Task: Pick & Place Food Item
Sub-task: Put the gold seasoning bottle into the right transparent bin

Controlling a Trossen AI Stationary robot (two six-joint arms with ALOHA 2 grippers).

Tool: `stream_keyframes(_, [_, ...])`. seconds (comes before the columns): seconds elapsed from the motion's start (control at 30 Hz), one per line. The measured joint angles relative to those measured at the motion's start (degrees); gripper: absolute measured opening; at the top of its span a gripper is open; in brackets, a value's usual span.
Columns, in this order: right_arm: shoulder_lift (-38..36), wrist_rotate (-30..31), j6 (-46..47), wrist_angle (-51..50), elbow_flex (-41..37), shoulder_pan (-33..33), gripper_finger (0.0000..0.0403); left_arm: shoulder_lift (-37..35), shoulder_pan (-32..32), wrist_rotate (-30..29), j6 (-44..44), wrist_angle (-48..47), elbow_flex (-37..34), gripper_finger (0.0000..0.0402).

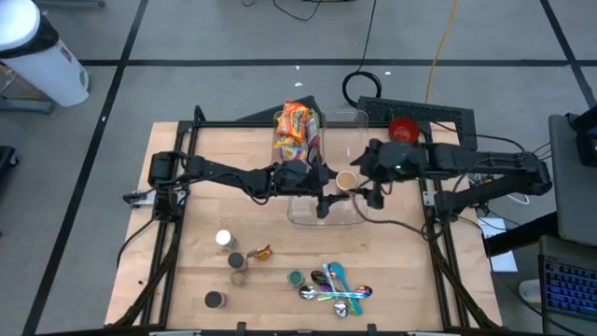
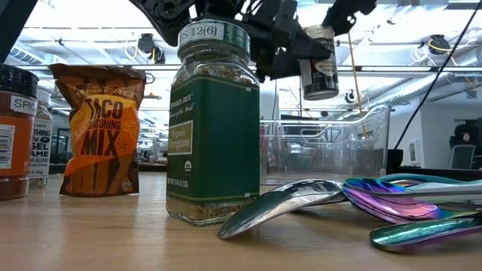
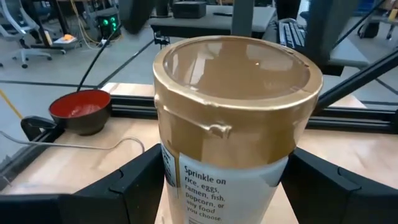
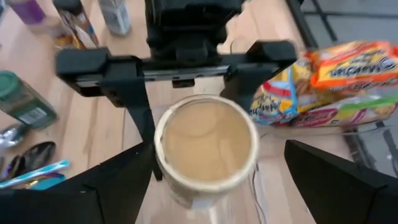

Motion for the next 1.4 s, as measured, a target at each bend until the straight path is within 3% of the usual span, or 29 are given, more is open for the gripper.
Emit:
stream_keyframes(0.33, [5.63,-2.79,-1.36,-0.25,1.04,-0.51,0.0347,0.00,-0.07,0.06,0.05,-0.45,0.00,0.0278])
stream_keyframes(0.6, [4.18,-2.99,0.04,-0.19,1.04,-0.46,0.0265,-0.02,-0.01,-0.08,0.20,-0.23,0.02,0.0278])
stream_keyframes(0.73, [3.88,-2.97,-0.10,0.07,1.04,-0.46,0.0265,-0.07,-0.02,-0.95,0.20,-0.49,0.07,0.0278])
stream_keyframes(0.97, [0.95,0.36,-0.27,0.62,1.02,-0.52,0.0265,-4.12,0.59,-1.42,1.35,-10.77,0.02,0.0386])
stream_keyframes(1.17, [-3.93,2.47,-0.29,0.79,1.02,-1.50,0.0265,-10.23,2.05,-0.12,0.64,-16.74,-0.75,0.0347])
stream_keyframes(1.4, [-4.88,4.81,-2.94,1.56,0.91,-8.72,0.0265,-18.95,5.53,1.61,-0.51,-3.40,-14.03,0.0312])
